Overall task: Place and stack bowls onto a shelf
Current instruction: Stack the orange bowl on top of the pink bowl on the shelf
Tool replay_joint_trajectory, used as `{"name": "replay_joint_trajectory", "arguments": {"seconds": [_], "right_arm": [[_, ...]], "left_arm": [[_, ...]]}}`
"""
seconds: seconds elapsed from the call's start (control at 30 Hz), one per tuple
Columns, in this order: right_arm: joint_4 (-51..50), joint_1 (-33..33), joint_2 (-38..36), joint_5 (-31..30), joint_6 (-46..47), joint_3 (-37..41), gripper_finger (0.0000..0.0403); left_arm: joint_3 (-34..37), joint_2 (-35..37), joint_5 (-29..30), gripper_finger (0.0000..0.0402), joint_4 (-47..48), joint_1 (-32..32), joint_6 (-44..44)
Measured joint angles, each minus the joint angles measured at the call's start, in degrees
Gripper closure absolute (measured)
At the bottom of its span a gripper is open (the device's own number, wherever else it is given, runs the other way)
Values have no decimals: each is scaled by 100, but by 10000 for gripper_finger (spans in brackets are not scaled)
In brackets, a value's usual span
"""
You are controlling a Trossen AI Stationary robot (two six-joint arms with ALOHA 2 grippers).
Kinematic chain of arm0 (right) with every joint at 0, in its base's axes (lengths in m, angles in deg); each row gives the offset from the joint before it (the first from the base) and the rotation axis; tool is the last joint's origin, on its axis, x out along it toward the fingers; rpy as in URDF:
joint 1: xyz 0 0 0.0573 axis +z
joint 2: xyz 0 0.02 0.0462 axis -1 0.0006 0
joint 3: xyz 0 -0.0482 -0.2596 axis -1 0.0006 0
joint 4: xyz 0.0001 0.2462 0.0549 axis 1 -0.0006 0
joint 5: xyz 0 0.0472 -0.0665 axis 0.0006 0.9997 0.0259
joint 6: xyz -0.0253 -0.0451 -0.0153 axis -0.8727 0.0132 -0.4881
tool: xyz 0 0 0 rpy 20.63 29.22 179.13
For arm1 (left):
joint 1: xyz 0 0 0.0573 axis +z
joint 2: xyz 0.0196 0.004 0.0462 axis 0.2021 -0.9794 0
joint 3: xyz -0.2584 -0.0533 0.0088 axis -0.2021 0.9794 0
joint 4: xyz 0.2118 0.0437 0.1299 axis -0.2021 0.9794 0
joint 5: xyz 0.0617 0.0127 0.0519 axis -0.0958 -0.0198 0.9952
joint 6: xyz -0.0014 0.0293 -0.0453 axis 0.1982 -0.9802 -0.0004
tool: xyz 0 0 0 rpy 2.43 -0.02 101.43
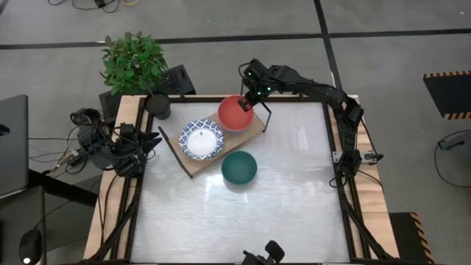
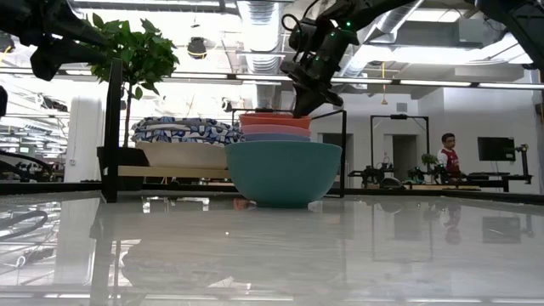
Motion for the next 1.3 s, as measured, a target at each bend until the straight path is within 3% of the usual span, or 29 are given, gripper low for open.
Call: {"name": "replay_joint_trajectory", "arguments": {"seconds": [0.37,0.7,0.83,1.07,1.3], "right_arm": [[68,72,-24,0,-379,0,336],[71,146,-24,-228,-424,0,231],[69,146,-28,-313,-423,0,215],[11,258,-191,-899,-412,-2,242],[6,485,-411,-1516,-422,-7,318]], "left_arm": [[1,0,-1,251,0,-2,0],[2,1,0,251,0,-1,0],[0,0,0,251,0,-2,0],[1,0,-1,251,2,-1,-1],[0,-1,0,251,2,-2,-2]]}}
